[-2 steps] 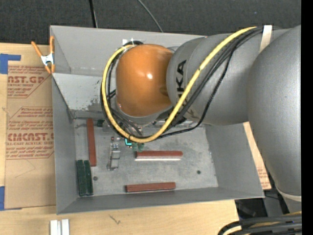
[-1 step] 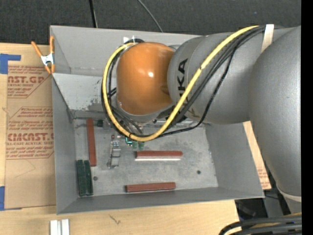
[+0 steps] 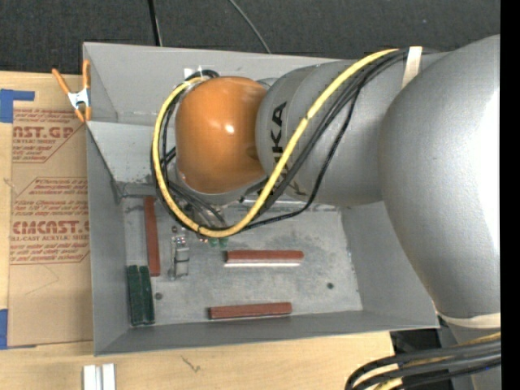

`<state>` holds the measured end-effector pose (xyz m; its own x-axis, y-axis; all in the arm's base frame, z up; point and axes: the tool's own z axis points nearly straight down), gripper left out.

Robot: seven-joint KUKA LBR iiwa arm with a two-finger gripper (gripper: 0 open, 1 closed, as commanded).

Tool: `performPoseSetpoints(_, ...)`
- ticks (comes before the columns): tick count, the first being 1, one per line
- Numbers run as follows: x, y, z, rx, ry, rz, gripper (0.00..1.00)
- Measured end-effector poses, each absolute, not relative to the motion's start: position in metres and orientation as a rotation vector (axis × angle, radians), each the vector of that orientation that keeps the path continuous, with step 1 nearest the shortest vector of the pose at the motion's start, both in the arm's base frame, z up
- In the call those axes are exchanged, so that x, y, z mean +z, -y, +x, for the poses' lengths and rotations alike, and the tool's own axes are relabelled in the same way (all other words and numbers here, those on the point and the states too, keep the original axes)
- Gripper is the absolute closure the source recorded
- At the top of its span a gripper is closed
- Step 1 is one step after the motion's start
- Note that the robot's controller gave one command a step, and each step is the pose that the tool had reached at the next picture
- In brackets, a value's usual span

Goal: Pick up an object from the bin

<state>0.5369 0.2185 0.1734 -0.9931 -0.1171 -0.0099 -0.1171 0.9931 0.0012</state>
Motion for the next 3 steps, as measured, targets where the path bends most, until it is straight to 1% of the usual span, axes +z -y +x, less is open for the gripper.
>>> performPoseSetpoints(1, 0.127, -0.232, 0.56, 0.004, -3.127, -0.262, 0.0)
performPoseSetpoints(2, 0.073, -0.246, 0.546, 0.004, -3.126, -0.294, 1.0)
performPoseSetpoints(3, 0.073, -0.246, 0.546, 0.004, -3.126, -0.293, 1.0)
